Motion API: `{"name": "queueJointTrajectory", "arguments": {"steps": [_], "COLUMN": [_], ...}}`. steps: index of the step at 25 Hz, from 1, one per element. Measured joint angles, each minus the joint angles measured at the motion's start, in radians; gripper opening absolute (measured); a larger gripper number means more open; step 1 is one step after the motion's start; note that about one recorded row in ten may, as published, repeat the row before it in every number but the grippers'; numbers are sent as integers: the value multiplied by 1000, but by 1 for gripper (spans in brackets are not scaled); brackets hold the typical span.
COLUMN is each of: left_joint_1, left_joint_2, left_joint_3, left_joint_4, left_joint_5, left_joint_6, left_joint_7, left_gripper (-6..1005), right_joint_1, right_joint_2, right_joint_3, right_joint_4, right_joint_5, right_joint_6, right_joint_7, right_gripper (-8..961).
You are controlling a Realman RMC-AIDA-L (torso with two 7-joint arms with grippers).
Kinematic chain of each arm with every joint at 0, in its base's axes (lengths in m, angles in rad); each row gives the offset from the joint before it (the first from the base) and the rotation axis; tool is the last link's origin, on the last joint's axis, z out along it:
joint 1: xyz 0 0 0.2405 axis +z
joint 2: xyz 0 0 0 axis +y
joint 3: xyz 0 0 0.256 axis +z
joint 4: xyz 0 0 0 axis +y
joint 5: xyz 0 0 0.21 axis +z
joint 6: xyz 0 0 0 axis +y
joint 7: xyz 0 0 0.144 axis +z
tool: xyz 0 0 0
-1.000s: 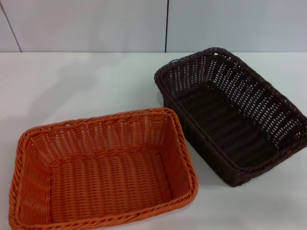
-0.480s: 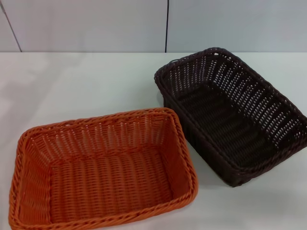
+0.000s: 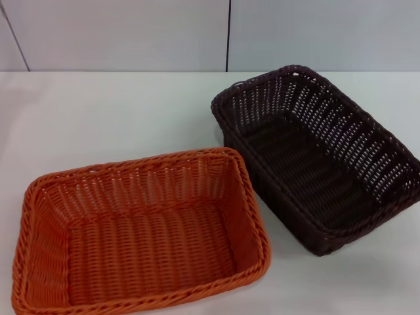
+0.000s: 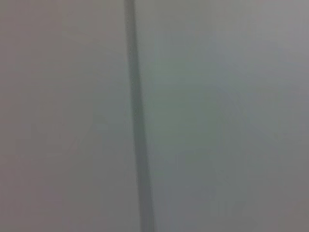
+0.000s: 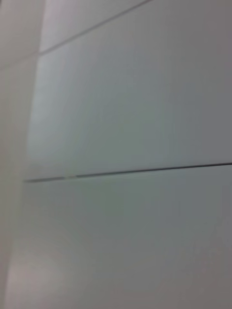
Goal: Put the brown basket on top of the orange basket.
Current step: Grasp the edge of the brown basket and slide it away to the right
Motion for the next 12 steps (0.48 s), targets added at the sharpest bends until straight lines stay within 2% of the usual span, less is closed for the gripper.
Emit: {"name": "queueJointTrajectory", "arguments": {"steps": [2, 4, 7, 8, 9, 10, 11, 12], "left_joint_1": [0, -2, -2, -5, -5, -13, -13, -13], "left_joint_2": [0, 3, 3, 4, 4, 11, 11, 11], "left_joint_3": [0, -187, -187, -239, -239, -398, -398, -398], "left_joint_4": [0, 104, 104, 131, 131, 227, 227, 227], "left_joint_5": [0, -8, -8, -8, -8, -9, -9, -9], "left_joint_6": [0, -51, -51, -70, -70, -110, -110, -110], "left_joint_7": [0, 88, 88, 110, 110, 197, 197, 197], "left_gripper": [717, 717, 716, 716, 716, 716, 716, 716], "right_joint_1": [-33, -84, -129, -152, -197, -215, -215, -238], "right_joint_2": [1, 0, -1, -2, -1, 0, 0, 2], "right_joint_3": [-3, -2, 11, 20, 44, 53, 53, 61], "right_joint_4": [-74, -184, -275, -322, -428, -473, -473, -529], "right_joint_5": [-7, -28, -65, -86, -146, -176, -176, -205], "right_joint_6": [71, 186, 285, 337, 443, 491, 491, 549], "right_joint_7": [-43, -71, -72, -72, -73, -72, -72, -72], "right_gripper": [708, 708, 708, 708, 708, 708, 708, 708]}}
